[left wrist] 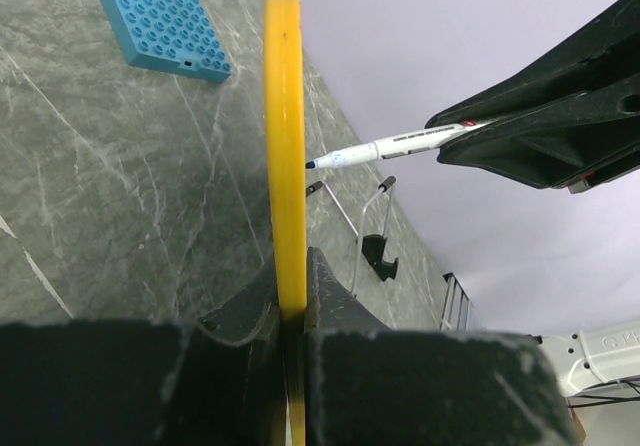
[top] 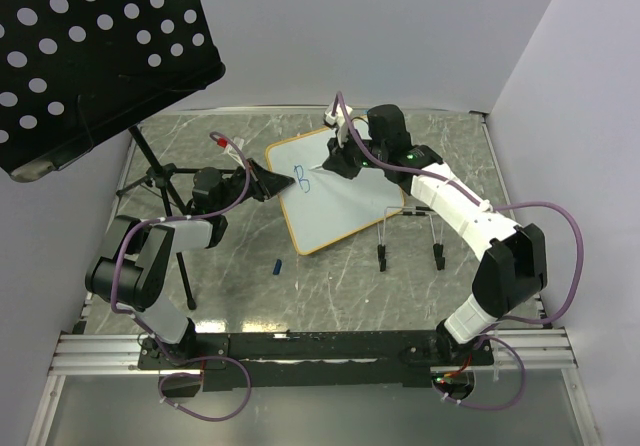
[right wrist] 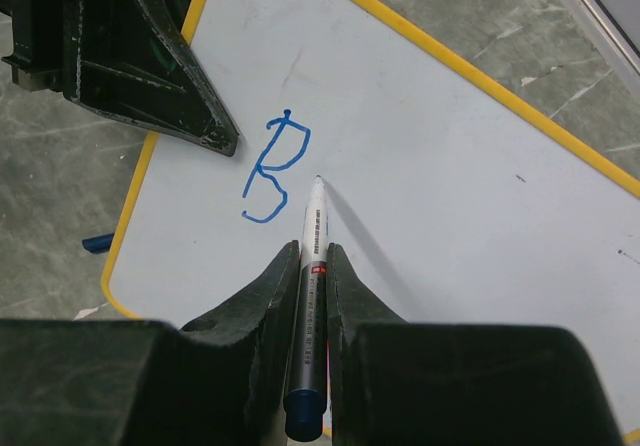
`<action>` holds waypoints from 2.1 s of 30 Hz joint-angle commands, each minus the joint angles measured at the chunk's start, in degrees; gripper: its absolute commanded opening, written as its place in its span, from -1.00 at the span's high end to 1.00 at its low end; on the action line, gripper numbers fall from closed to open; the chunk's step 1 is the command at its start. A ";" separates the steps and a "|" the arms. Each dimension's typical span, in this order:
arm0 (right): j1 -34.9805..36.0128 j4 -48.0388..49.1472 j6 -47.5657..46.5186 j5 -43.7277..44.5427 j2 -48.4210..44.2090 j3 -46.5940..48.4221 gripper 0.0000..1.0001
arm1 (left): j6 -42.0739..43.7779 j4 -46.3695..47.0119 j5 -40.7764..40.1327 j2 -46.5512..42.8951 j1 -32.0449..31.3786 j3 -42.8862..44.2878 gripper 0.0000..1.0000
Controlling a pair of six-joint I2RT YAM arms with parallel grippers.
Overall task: Write a sentence on the whiteboard
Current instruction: Write on the whiteboard with the whiteboard.
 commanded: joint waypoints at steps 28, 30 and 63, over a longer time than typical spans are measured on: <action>-0.10 0.80 -1.34 -2.87 -1.23 -2.71 1.00 | -2.44 11.37 1.71 -1.15 -0.30 3.07 0.98; -0.10 0.71 -1.43 -2.87 -1.31 -2.88 1.00 | -2.44 11.37 1.79 -1.32 -0.30 3.07 0.98; -0.01 -0.52 -1.79 -3.31 -2.19 -4.56 1.00 | -2.52 11.28 1.97 -0.97 -0.21 3.42 0.98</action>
